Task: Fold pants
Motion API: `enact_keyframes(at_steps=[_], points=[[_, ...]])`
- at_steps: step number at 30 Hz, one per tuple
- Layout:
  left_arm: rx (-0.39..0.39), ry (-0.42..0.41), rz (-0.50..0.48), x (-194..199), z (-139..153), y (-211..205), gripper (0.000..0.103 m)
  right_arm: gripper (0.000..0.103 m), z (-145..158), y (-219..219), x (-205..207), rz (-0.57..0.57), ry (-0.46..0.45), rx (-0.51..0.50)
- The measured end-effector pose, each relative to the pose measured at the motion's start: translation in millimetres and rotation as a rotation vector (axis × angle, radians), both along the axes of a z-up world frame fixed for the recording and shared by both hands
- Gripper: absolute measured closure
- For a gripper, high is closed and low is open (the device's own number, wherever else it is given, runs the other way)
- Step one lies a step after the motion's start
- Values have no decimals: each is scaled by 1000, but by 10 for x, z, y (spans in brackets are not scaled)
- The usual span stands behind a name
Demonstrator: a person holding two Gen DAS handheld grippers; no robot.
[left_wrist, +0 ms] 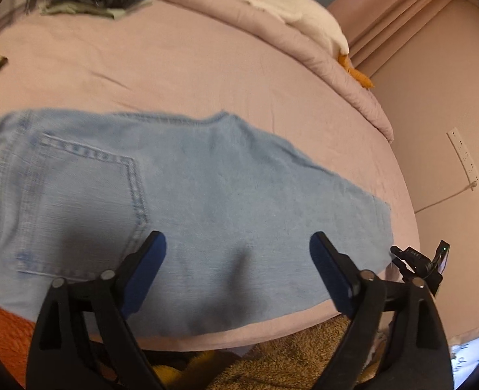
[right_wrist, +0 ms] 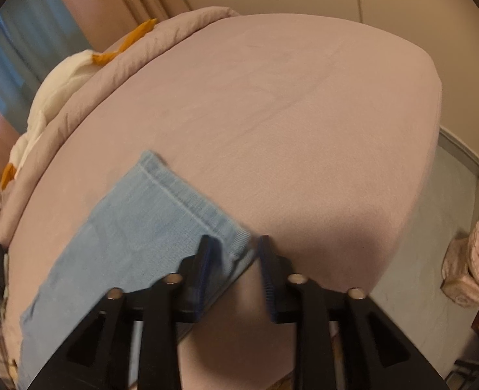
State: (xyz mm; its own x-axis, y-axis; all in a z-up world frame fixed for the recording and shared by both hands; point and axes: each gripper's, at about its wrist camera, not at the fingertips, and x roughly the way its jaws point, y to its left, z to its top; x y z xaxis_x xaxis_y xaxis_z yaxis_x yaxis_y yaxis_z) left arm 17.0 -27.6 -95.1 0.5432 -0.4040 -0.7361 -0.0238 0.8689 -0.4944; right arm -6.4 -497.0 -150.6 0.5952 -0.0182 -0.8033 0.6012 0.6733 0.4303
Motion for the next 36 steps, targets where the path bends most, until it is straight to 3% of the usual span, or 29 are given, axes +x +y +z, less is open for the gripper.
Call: enact_keyframes(at_steps=[1,3,6,11,15,19,31,35,36], points=[[5,-8,5,-30,8,16,7,46,28,30,-6,11,-5,11],[14,-20,13,-85,29,45,5,29,96,82,-28,18,-6,23],[17,-25,26,-129,30,93,4,20,274,210,-134,27,-52,-20],[14,-18,42,-169,10,151,3,20,295,382,-308,31,-108,33],[23,-11,47,-184,-4,174,3,20,151,475,-227,81,-75,63],[32,-14,61,-190,2,207,3,20,19,422,-155,74,-48,90],[46,22,76,-119,-101,239,3,21,-45,201,2,42,-130,134],[51,26,76,-86,-118,229,3,38,-63,155,70,4,-133,129],[51,29,76,-80,-122,229,3,49,-63,153,82,-7,-125,120]])
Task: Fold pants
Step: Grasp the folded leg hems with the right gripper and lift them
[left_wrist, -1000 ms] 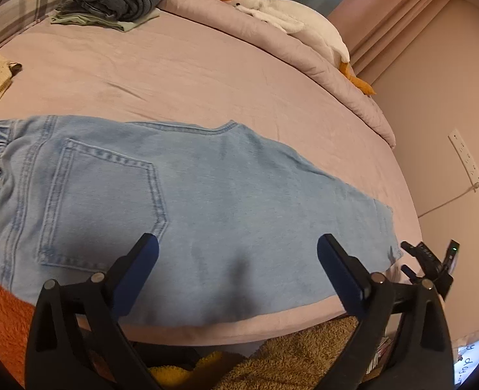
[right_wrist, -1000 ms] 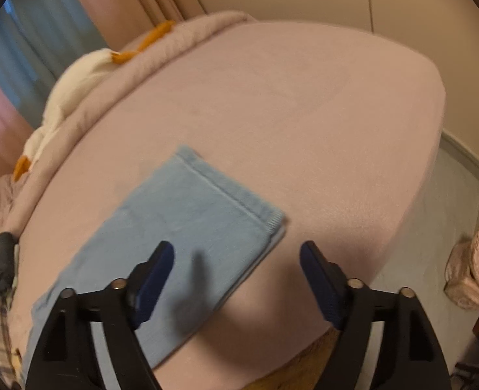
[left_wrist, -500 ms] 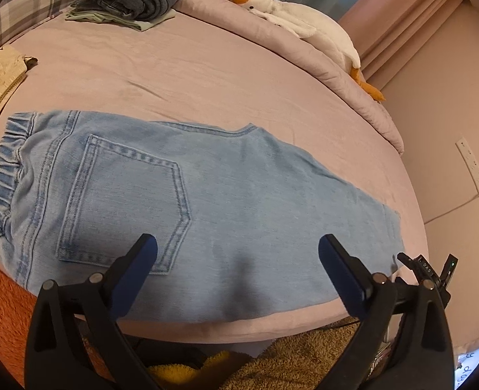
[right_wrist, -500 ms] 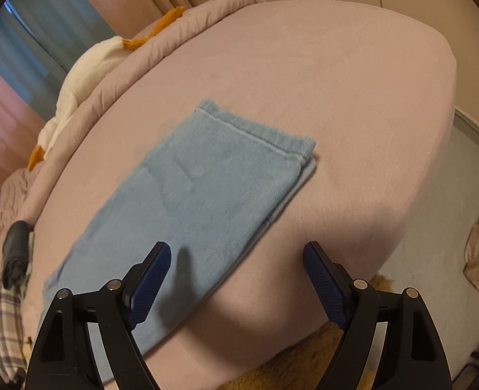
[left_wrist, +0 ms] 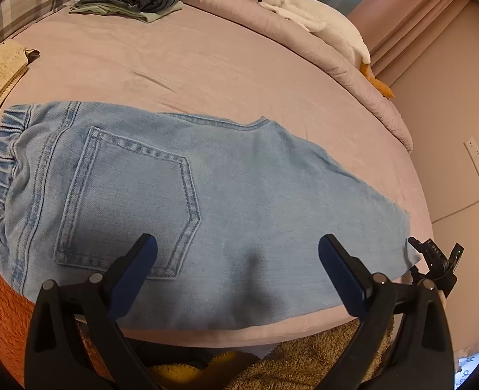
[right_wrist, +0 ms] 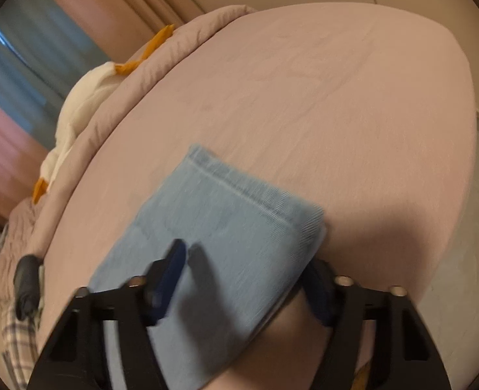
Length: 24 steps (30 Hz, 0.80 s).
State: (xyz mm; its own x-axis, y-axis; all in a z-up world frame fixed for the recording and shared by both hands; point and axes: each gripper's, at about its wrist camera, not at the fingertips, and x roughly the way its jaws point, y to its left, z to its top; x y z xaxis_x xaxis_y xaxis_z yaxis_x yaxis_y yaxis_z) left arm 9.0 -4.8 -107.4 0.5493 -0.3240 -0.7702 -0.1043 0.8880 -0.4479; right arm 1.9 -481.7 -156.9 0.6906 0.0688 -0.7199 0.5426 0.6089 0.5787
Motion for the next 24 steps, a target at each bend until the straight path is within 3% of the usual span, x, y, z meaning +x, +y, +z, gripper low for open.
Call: enact_keyframes(at_steps=[4,7,10,18,24], points=[[3,9,-1,15,-27,-3,3,84,-55,-68,-61,-53,-14,25],[6,15,-2,20,-39,-5,3,87,-114,-122,-137,-68,-73,107],[8,14,-1,16,-28,-8,3,88,-65,-102,-180,-74,-87,96],[12,4,4,-31,16,18,3,88,433,101,-233,-56,-166,-60],[10,-2,3,-58,35,23,3,89,879,357,-237,31,-277,-142]])
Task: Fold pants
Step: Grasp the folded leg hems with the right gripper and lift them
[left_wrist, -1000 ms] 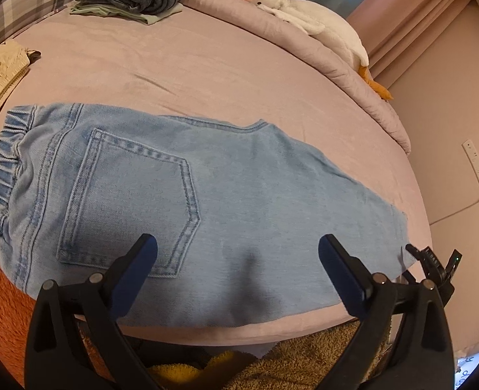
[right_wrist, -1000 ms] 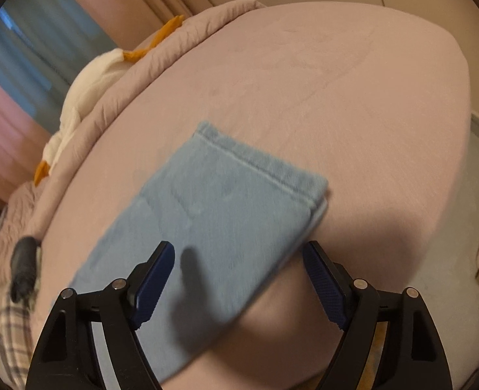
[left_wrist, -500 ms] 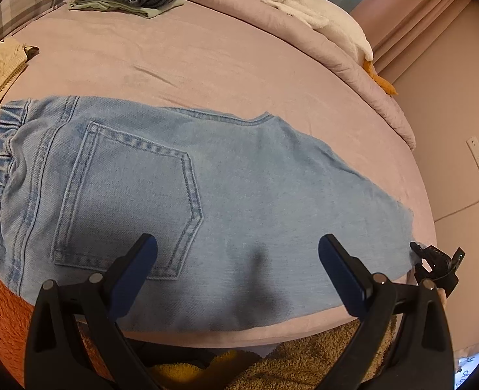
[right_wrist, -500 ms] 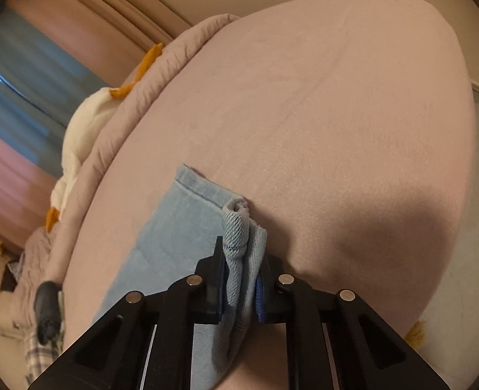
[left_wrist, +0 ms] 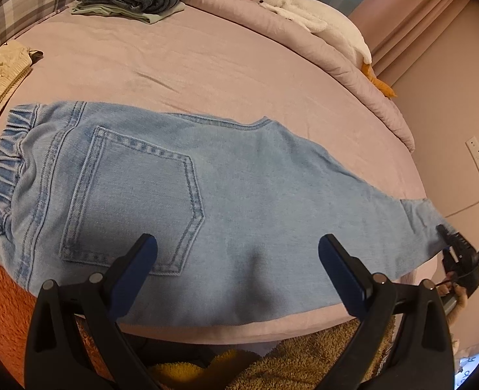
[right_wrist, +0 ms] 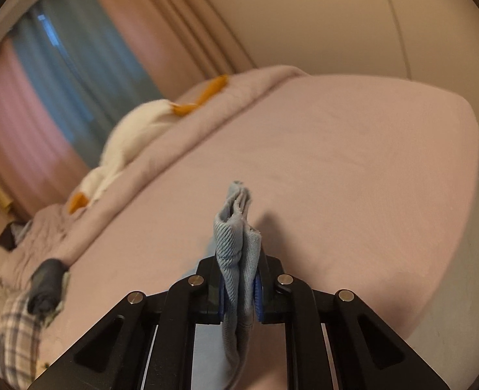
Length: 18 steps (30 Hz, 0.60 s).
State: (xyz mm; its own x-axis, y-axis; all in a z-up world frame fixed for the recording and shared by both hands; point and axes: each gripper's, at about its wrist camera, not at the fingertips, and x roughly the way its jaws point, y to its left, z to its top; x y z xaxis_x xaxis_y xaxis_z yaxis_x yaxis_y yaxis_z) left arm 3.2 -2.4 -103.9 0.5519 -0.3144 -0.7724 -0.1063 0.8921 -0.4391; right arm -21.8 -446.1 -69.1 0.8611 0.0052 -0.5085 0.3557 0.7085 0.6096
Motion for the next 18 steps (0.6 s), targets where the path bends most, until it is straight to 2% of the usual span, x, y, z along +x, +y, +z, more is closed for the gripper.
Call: enact_keyframes(at_steps=[8,18], points=[[0,-11,5,-38,48,3,3,89,433,357,54,157,-122,-68],[-2,-21,15,-96,80,40,3,89,561,683,150,279,-149,-141]])
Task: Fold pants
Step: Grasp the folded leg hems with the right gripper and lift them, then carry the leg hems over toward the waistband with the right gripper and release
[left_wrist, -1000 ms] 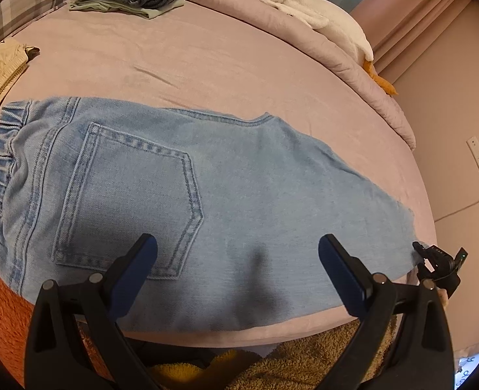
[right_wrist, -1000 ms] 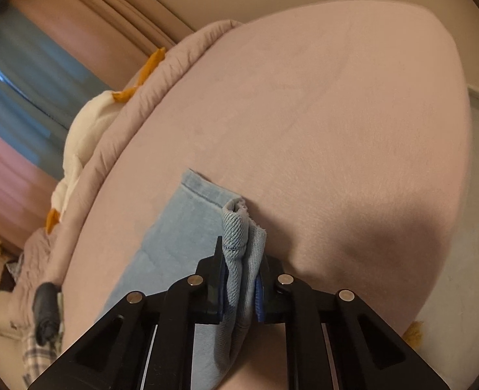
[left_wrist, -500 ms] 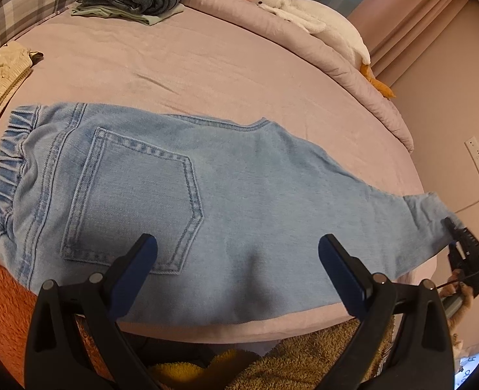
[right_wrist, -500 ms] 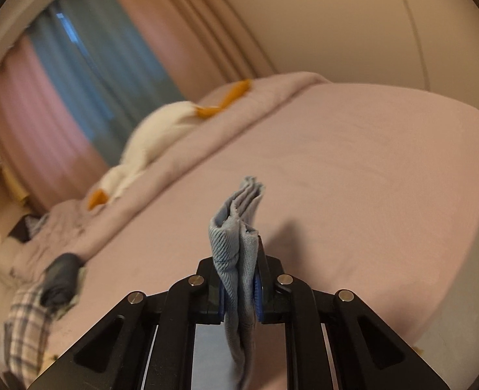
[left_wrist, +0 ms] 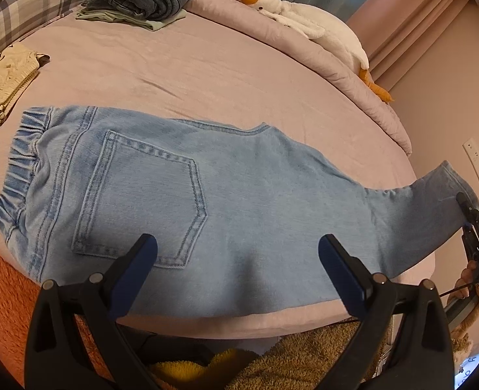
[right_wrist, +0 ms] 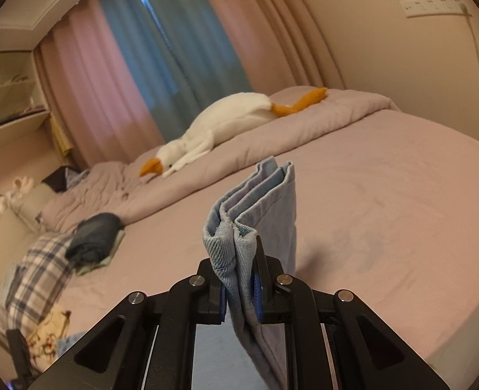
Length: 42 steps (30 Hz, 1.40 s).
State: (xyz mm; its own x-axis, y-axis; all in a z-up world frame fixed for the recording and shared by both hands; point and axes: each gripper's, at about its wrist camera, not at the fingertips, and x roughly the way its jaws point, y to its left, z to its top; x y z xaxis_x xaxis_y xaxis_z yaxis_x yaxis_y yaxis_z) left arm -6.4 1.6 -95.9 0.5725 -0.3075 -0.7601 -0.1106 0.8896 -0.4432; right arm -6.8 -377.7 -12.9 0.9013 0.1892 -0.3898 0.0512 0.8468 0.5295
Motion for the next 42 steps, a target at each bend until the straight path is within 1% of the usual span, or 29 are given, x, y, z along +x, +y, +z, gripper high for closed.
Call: enact_keyframes(at_steps=[5,13,21,32,42], points=[[-6,0,5,-7,9,0,3,89,59,182,0,62,-13,-38],[-12,0,5,-19,11,34,3,89,120,403,8,147,-15,-58],[-21,6,10,-31,-9,58,3,89,163,752,18,254,-23,-84],[-25,18,14,-8,-38,58,3,89,51,1100,55,381,12,-78],[-24,25,8,28,-72,55,3,89,-75,1303,71,451,59,-84]])
